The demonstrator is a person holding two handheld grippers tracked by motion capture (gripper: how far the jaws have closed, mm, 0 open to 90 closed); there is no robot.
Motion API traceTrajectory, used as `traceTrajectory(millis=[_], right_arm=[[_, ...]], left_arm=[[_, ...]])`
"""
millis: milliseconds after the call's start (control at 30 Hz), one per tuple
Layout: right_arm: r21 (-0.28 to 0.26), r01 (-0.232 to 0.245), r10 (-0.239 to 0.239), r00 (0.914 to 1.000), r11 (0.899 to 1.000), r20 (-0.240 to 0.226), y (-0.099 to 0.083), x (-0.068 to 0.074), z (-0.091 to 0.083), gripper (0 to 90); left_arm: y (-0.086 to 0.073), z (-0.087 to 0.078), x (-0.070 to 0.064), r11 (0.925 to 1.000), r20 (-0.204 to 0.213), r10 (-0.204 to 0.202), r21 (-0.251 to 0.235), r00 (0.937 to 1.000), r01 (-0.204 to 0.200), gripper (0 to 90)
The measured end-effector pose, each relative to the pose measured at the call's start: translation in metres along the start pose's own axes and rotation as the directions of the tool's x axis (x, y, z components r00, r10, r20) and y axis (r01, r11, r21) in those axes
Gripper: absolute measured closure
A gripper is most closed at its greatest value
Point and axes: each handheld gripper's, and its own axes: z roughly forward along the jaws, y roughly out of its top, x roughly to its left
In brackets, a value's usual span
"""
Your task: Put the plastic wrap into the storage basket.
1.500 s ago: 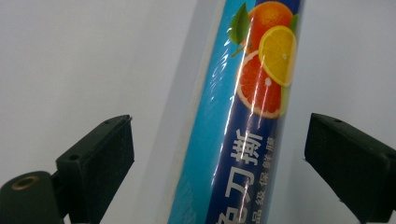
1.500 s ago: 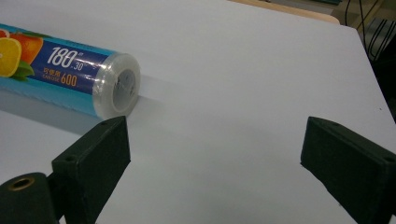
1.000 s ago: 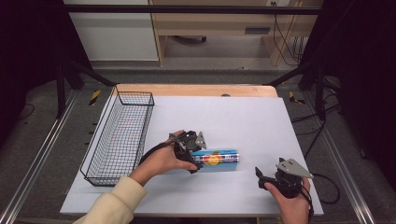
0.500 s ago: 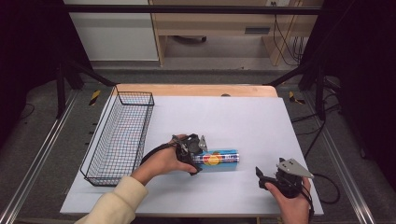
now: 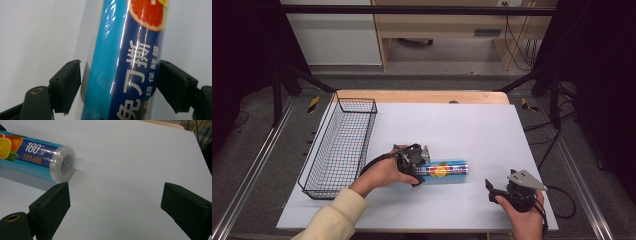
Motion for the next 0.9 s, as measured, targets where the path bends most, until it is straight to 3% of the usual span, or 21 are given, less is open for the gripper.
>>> traceTrajectory(millis=[900], right_arm=[[0.009, -0.002, 0.002, 0.9999, 1.0, -0.01, -0.0004, 0.0014, 0.0019, 9.1]], left_arm=[[0.004, 0.0052, -0.0018, 0.999, 0.001, 0.025, 0.037, 0.9997, -0.025, 27.4]])
